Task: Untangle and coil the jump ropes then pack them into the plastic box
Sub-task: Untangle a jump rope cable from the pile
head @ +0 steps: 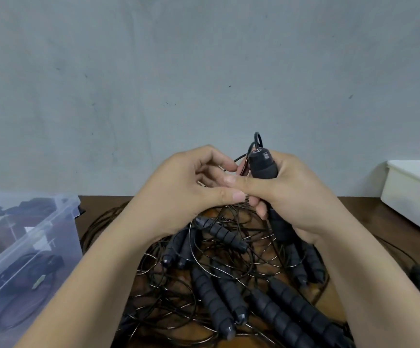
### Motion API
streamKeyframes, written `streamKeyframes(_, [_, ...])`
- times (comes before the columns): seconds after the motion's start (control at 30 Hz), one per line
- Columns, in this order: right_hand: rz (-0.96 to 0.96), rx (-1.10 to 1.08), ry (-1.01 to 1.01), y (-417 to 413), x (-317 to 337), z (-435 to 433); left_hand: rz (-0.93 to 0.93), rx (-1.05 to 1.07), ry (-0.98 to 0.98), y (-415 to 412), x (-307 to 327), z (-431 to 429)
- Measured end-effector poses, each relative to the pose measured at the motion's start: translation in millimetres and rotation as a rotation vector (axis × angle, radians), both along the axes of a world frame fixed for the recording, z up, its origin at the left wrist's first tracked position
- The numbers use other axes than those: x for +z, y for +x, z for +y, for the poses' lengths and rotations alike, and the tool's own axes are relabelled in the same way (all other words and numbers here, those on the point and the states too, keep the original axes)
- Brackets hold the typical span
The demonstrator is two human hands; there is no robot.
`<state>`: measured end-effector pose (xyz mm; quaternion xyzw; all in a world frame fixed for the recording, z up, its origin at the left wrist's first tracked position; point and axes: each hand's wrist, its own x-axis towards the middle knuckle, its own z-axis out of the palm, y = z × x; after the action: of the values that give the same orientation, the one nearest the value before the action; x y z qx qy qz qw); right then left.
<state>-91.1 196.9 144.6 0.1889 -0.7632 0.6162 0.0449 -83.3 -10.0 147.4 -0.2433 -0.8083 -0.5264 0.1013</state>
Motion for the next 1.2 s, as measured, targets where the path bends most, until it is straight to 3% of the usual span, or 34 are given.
streamKeyframes(0.37, [0.037,0.006,-0.111,6,-4,3,-0.171,-0.063,0.028,1,-7,2])
streamKeyframes(0.6, [0.056,0.087,-0.045,9,-4,0,-0.324,-0.184,0.014,1,-7,-6])
streamKeyframes(0.77, [0.105,0.025,-0.003,10,-7,-4,-0.207,-0.105,-0.168,1,-3,-9])
streamKeyframes(0.93, [0.098,-0.089,-0.169,7,2,10,-0.156,0.053,-0.36,0,-4,-17])
streamKeyframes(1.1, [0.1,-0.196,-0.345,3,7,20,-0.1,0.216,-0.164,-3,3,-22])
streamKeyframes(1.2, [0.119,-0.22,-0.397,2,4,13,-0.095,0.201,-0.087,0,3,-19])
